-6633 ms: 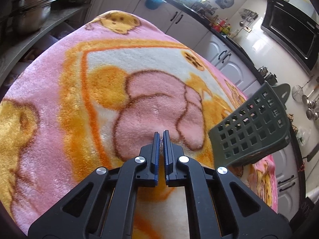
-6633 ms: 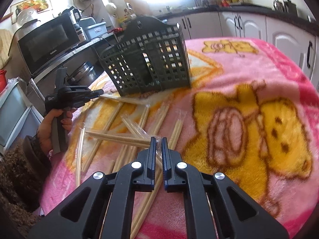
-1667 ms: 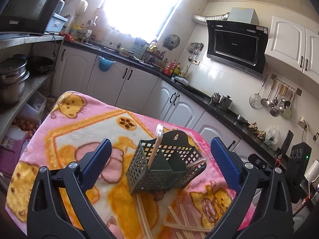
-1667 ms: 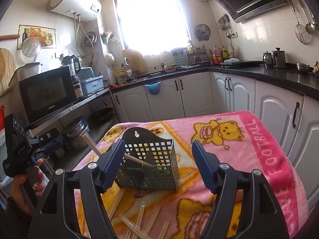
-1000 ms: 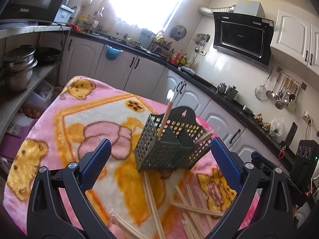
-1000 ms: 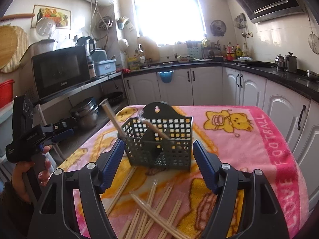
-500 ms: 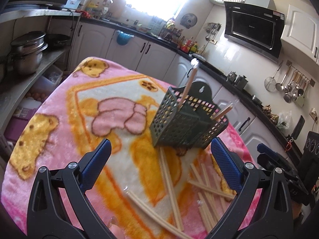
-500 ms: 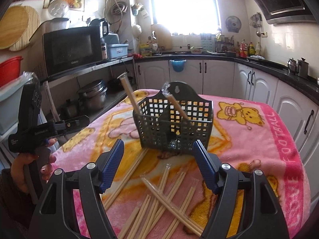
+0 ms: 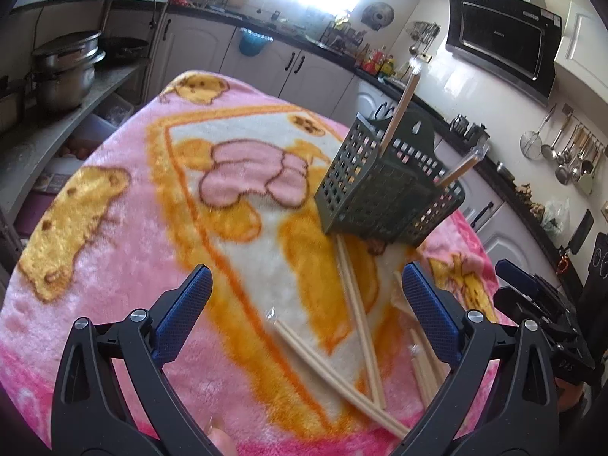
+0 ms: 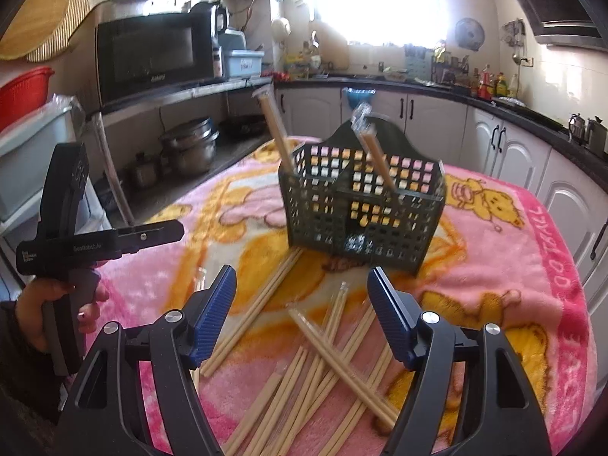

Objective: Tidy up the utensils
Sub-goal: 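Withdraw both tools from the basket toward the remaining chopsticks, then close the left tool on a chopstick while the right tool grasps another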

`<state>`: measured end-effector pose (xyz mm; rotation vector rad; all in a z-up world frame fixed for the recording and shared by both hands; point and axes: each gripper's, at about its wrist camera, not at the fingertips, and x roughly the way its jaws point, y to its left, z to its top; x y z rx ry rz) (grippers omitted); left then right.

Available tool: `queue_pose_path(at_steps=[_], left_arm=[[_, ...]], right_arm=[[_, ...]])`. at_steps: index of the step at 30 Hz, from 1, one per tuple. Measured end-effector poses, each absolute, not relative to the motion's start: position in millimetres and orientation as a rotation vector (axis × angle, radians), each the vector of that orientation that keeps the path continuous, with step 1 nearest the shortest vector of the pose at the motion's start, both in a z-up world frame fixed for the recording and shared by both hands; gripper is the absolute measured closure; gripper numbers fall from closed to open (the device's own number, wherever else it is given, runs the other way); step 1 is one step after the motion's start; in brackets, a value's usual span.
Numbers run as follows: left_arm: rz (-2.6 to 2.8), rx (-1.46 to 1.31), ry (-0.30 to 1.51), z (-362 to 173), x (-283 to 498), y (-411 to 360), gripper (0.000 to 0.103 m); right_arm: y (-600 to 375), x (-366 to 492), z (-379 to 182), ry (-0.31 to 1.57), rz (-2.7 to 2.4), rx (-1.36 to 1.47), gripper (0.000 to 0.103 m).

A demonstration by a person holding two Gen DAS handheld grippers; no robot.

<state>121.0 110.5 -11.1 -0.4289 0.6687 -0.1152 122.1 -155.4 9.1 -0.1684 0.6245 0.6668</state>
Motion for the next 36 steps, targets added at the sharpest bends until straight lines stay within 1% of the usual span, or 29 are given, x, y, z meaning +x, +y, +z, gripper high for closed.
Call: queue_pose_path(at_steps=[6, 11, 14, 19, 21, 23, 27, 29, 30, 32, 35, 36], left_arm=[[-0.120, -0.442, 0.746, -30.6, 120.5, 110.8, 0.012], [-0.142, -0.455, 0.801, -44.0, 122.2, 109.1, 0.035], [-0.170, -0.488, 0.834, -52.1, 126.7, 108.5, 0.044], [-0.164, -0.494, 0.857, -59.1, 137.6, 108.1, 0.056], [-0.164, -0.495, 0.860, -59.9, 142.1, 108.5, 0.061], [-0.158, -0.486, 0.866, -61.6, 146.5, 107.9, 0.071], [-0.148, -0.477, 0.869, -64.4, 150.4, 109.2, 0.080], [-0.138, -0.470, 0.869, -65.5, 150.2, 111.1, 0.088], [-0.136, -0.469, 0.869, -66.3, 149.9, 112.4, 0.089], [-0.131, -0.474, 0.869, -67.5, 149.5, 115.1, 0.095], [-0.137, -0.495, 0.867, -69.0, 149.2, 118.8, 0.096], [-0.137, -0.494, 0.866, -69.1, 149.2, 119.1, 0.096]], right_arm=[[-143.7, 121.9, -8.9, 0.663, 0.678, -0.224, 0.034], [-137.9, 125.5, -20.9, 0.695, 0.678, -0.248, 0.034], [-136.1, 129.2, -25.9, 0.708, 0.678, -0.257, 0.034], [-132.5, 137.4, -32.7, 0.734, 0.678, -0.266, 0.035], [-129.9, 143.0, -36.3, 0.752, 0.683, -0.268, 0.038], [-127.1, 146.6, -39.0, 0.762, 0.686, -0.271, 0.040], [-117.4, 153.9, -46.7, 0.791, 0.694, -0.312, 0.043], [-111.7, 157.0, -50.6, 0.803, 0.704, -0.343, 0.047], [-109.6, 158.7, -52.6, 0.807, 0.703, -0.356, 0.049], [-104.5, 161.4, -56.5, 0.820, 0.706, -0.384, 0.053], [-97.4, 163.4, -61.6, 0.832, 0.713, -0.425, 0.062], [-94.9, 164.7, -63.2, 0.833, 0.711, -0.440, 0.067]])
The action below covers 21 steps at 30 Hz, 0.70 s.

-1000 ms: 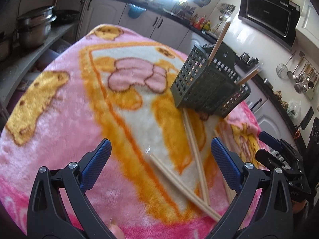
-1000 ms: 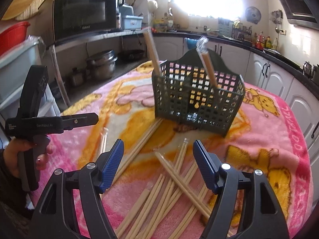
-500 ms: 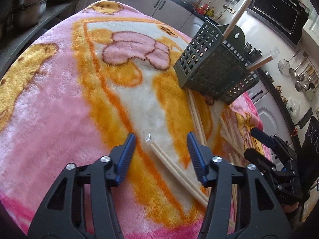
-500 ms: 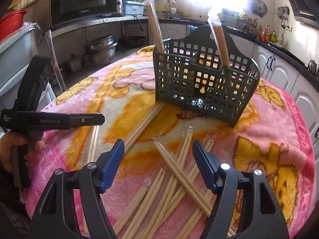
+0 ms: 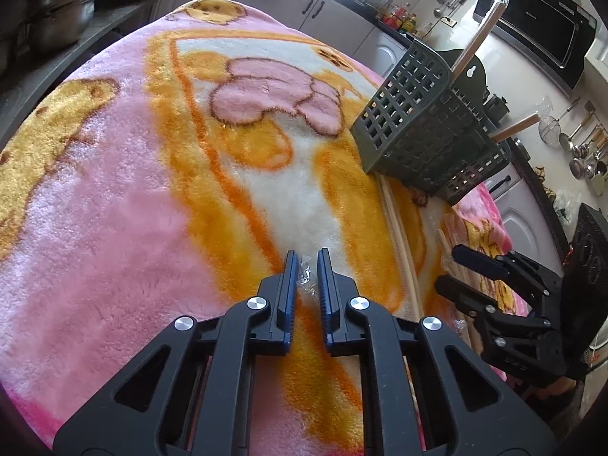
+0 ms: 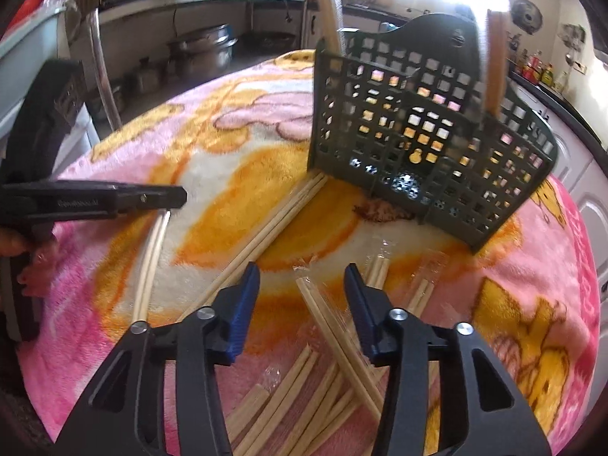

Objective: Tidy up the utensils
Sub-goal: 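Close the left tool on a chopstick while the right tool grasps another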

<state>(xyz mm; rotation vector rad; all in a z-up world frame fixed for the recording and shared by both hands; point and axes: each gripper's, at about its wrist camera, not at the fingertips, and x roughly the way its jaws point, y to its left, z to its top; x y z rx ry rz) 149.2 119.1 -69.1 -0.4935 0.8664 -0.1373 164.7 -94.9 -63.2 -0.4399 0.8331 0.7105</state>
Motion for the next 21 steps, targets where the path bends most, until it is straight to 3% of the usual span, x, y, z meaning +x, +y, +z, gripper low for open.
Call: queue_pose_path(at_steps=[5, 21], left_arm=[[-0.138, -0.499, 0.855, -67.7, 147.8, 120.2, 0.098], [-0.254, -0.446, 0.706, -3.9, 143.9, 88.0, 0.100]], right_arm=[[-92.9, 167.3, -64.0, 0.833, 0.725, -0.415, 0.092], [-160.3, 151.8, 12.3, 0.649, 0.721, -0.083, 0.095]])
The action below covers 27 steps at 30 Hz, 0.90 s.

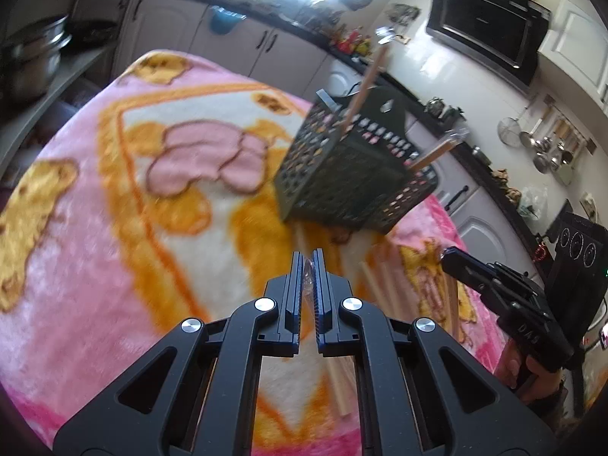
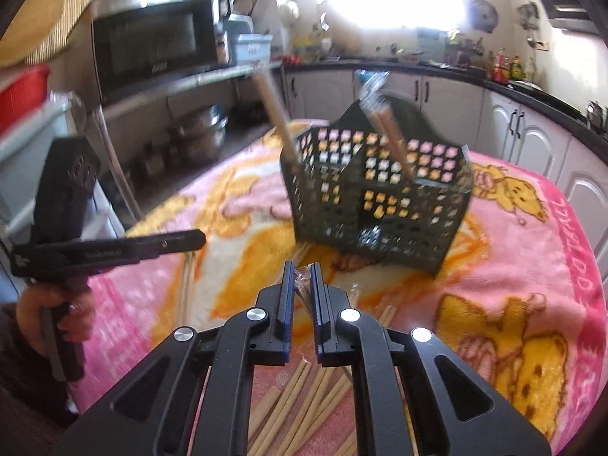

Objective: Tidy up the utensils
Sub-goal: 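Close the left tool on a chopstick while the right tool grasps another, then lift both chopsticks and lower them into the green mesh basket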

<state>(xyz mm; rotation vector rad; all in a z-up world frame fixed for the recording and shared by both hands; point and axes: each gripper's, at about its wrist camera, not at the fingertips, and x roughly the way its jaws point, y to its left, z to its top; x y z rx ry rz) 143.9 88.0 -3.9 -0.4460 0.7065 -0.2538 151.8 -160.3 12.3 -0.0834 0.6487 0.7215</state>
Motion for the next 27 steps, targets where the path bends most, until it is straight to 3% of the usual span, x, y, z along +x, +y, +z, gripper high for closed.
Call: queue_pose_path(at_steps=[27], left_arm=[[-0.434, -0.354, 0.473, 103.5, 156.6, 36.0, 0.102]], right_arm=[[-236.7, 128.9, 97.9, 0.382, 0.684, 0.176, 0.097]])
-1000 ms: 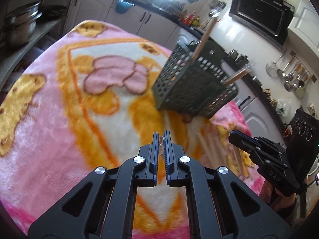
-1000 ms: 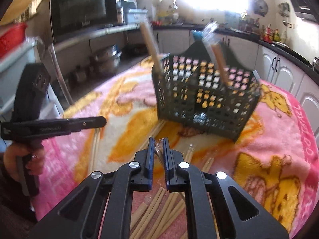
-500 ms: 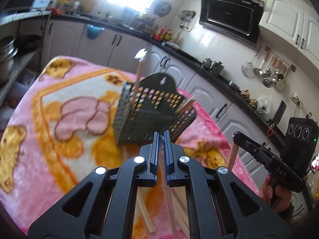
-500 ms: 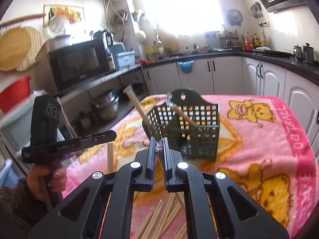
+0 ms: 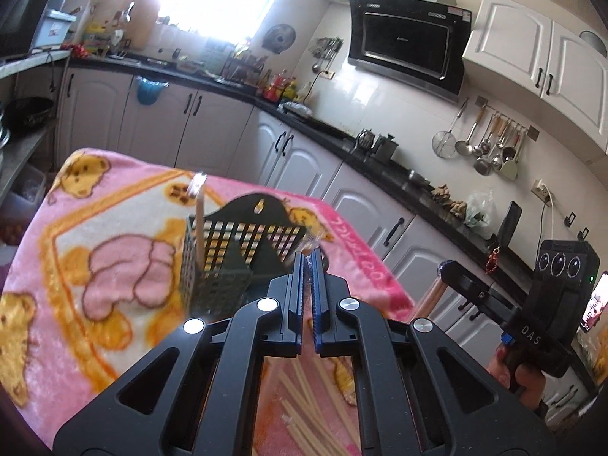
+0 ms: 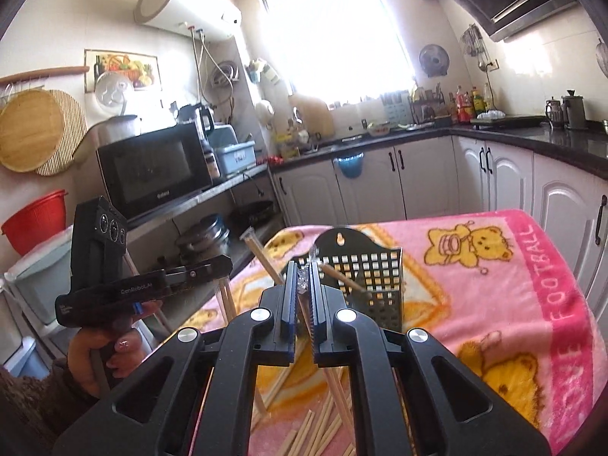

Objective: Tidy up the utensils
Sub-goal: 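Lift both chopsticks and lower them into the green mesh basket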

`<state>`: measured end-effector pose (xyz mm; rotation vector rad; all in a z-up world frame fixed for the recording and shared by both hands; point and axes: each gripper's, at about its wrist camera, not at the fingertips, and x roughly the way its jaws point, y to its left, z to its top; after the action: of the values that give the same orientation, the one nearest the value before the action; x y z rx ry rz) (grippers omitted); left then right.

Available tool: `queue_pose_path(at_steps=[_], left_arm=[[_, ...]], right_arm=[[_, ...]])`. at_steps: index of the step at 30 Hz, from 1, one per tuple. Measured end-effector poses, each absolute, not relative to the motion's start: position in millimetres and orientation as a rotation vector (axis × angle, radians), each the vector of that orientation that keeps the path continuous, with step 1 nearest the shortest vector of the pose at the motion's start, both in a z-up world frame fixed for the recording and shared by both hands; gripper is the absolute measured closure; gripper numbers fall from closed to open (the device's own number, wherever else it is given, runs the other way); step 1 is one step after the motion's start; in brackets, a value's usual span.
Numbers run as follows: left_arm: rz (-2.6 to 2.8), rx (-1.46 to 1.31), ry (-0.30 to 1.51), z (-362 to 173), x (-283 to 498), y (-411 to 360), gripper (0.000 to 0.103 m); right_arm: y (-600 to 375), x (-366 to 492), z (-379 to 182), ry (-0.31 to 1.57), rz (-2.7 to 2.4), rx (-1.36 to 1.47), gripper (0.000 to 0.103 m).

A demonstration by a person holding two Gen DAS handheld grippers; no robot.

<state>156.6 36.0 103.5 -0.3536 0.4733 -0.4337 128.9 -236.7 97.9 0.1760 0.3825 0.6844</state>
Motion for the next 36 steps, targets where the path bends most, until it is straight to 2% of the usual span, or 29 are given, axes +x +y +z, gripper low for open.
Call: queue_pose_path(at_steps=[20, 36], left_arm=[[-0.462, -0.339, 0.320, 166.6, 174.8, 27.7, 0.102], [-0.452, -0.397, 0.265, 198.9, 209.9, 40.4, 0.102]], right_arm=[[-241.3, 132.0, 125.7, 0.282, 0.674, 0.186, 0.097], [-233.1, 157.0, 159.6, 0.199, 0.678, 0.163, 0.097]])
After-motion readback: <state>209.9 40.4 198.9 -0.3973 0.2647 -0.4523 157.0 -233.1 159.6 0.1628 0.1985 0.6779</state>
